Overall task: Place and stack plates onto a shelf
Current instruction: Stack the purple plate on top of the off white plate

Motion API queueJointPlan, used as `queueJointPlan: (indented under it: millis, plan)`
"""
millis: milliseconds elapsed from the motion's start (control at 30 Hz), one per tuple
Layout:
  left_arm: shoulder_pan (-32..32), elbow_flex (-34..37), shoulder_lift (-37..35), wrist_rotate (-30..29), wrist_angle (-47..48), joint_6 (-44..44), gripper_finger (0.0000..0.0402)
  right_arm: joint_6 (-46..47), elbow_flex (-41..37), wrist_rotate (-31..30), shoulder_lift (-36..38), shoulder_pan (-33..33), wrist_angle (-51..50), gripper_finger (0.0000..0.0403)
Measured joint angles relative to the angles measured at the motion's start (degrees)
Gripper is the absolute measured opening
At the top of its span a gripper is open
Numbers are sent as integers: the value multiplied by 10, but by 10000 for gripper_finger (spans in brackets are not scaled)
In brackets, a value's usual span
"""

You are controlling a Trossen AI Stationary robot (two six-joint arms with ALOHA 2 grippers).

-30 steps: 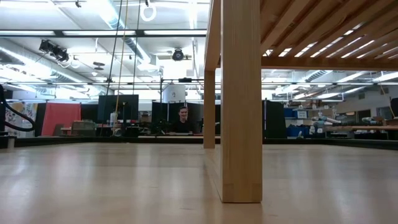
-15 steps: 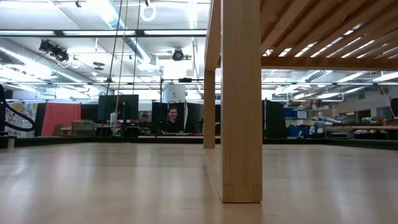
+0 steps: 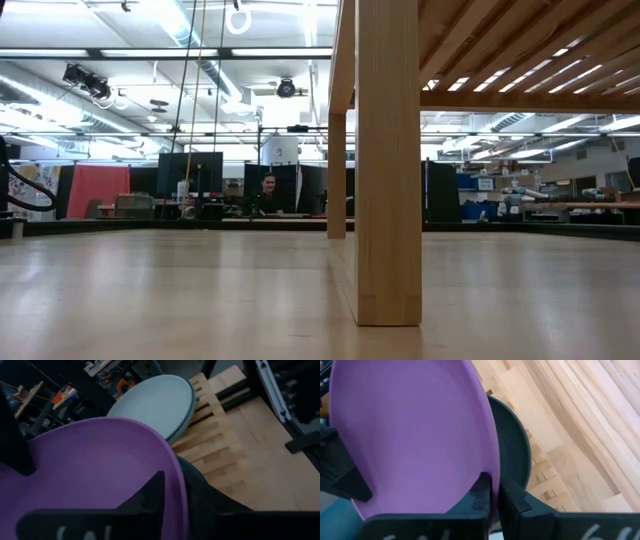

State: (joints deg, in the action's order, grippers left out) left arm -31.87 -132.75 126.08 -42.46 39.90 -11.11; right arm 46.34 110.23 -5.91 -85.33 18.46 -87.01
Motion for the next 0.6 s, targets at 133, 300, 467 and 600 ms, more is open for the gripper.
queueJointPlan:
  millis: [133,300,467,600]
  plan:
    - [2,0,0,-6,-18,13,103,-5,0,7,21,-10,-8,21]
    - [2,-1,0,23,-27,17,142,-17,-5,11,59,-13,-40,19]
    - [1,-1,0,50,-27,17,156,-12,-10,36,100,0,-34,19]
    - [-1,-1,0,50,-26,17,157,-17,-10,62,132,16,-34,19]
